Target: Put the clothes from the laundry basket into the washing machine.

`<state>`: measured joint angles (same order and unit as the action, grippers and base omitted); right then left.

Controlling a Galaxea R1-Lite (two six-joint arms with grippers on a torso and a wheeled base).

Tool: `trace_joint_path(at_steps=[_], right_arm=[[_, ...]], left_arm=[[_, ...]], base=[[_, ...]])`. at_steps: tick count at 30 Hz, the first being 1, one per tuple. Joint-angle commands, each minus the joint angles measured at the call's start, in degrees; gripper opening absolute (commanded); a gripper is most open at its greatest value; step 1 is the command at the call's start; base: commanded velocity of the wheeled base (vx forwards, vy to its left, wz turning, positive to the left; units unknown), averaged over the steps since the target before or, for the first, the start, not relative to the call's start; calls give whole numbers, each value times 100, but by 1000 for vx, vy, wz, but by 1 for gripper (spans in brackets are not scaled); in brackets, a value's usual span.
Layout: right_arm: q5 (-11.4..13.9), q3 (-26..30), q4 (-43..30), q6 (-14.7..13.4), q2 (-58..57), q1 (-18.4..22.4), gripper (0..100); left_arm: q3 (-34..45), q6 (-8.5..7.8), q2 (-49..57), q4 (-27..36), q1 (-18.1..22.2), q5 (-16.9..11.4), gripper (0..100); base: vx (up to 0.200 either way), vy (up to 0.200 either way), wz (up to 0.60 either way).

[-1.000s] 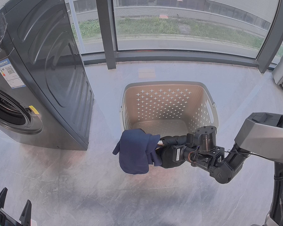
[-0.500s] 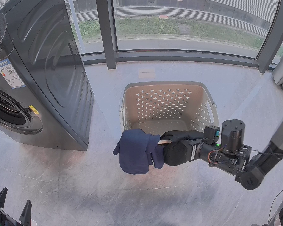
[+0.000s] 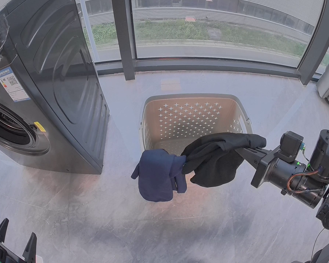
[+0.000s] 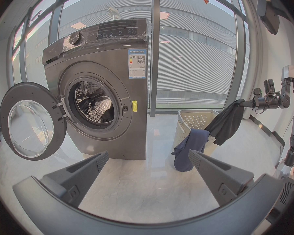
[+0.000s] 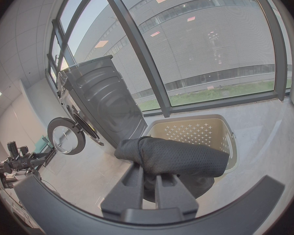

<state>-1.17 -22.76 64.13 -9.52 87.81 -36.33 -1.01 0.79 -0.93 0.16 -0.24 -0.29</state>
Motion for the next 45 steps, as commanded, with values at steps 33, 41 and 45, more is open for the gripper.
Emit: trace_joint_path(at_steps=[33, 41, 45], right_arm=[[-6, 0, 389, 20, -212, -217, 0], [-41, -18, 372, 64, -194, -234, 0], [-94, -53, 380, 91, -159, -182, 0]], left_arm=[[75, 9, 31, 19, -28, -6, 100], [84, 9, 31, 19, -28, -6, 100], [84, 9, 31, 19, -28, -6, 100]], base=[[0, 164, 0], [0, 200, 0], [0, 200, 0]])
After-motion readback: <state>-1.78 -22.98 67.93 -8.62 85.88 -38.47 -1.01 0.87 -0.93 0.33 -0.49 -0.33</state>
